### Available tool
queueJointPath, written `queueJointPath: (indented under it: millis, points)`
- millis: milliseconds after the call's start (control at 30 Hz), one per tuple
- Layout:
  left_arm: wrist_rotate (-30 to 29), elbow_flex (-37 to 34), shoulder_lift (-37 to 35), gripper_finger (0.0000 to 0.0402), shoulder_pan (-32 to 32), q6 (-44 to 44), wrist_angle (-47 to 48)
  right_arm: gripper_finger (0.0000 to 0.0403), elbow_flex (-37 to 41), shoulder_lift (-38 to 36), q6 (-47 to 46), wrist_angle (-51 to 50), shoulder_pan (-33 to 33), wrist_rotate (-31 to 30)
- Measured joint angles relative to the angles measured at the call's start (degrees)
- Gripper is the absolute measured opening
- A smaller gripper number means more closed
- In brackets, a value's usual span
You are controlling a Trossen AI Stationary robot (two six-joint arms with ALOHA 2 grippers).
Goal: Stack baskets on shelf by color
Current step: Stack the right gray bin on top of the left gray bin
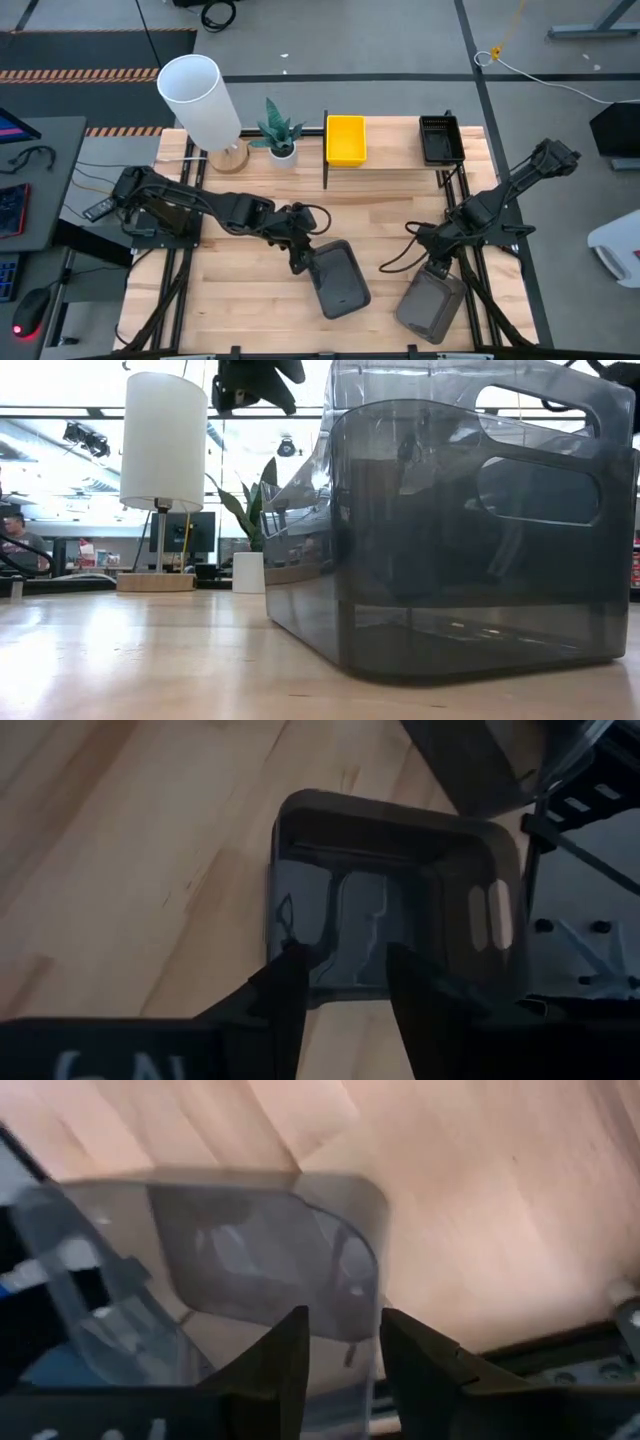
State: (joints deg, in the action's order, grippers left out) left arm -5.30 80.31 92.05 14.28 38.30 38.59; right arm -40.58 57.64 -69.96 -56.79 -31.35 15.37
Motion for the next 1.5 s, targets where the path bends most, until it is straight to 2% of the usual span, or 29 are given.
queueJointPath:
  millis: [367,800,1000,1267,1400,1500]
  points:
    - [-0.2,0.0,-3.21,0.0141,0.0,-0.89,2.92,0.018,0.0,8.73,3.09,-0.24,-0.01,-1.85]
    - [-0.48,0.0,-7.73,0.0134,0.09,0.07,2.81,0.0164,0.0,19.83,9.64,4.08,-0.07,-4.83]
    - [-0.48,-0.02,-8.2,0.013,0.42,0.07,3.28,0.0124,-0.02,23.88,11.66,8.5,-0.09,-5.22]
    - [-0.48,-0.03,-8.17,0.013,0.42,0.02,3.27,0.0014,-0.7,24.72,14.12,9.37,0.62,-5.15]
    - [-0.48,-0.04,-8.17,0.013,0.37,-0.42,3.31,0.0016,-3.34,22.68,17.27,6.82,1.17,-4.97]
    - [-0.48,-0.04,-8.17,0.013,0.37,-1.08,3.98,0.001,-7.09,20.98,21.45,0.74,1.44,-5.26]
